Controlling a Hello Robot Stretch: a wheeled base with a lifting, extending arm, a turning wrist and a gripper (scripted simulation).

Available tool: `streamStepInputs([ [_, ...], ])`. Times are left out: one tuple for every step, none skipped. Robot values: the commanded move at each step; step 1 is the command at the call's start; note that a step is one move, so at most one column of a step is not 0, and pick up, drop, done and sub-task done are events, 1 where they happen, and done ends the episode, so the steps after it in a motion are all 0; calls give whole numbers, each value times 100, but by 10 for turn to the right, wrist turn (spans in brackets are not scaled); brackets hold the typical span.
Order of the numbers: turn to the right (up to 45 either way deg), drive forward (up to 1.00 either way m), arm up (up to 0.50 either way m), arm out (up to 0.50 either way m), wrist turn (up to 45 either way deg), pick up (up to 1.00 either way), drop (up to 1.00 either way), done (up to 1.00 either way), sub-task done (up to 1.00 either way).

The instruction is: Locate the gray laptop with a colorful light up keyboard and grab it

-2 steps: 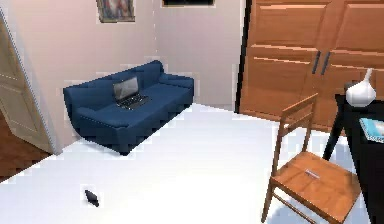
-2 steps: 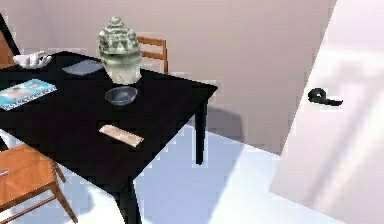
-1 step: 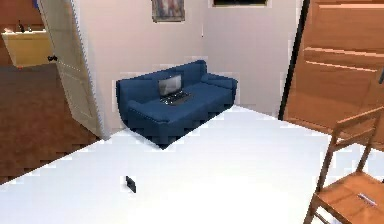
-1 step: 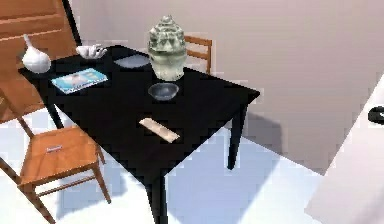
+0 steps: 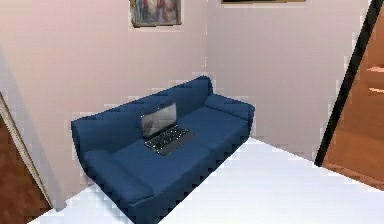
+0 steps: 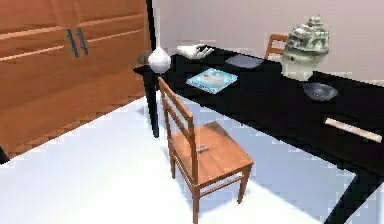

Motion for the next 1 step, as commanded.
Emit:
streamStepInputs([
  [0, 50, 0, 0, 0, 0, 0, 0, 0],
])
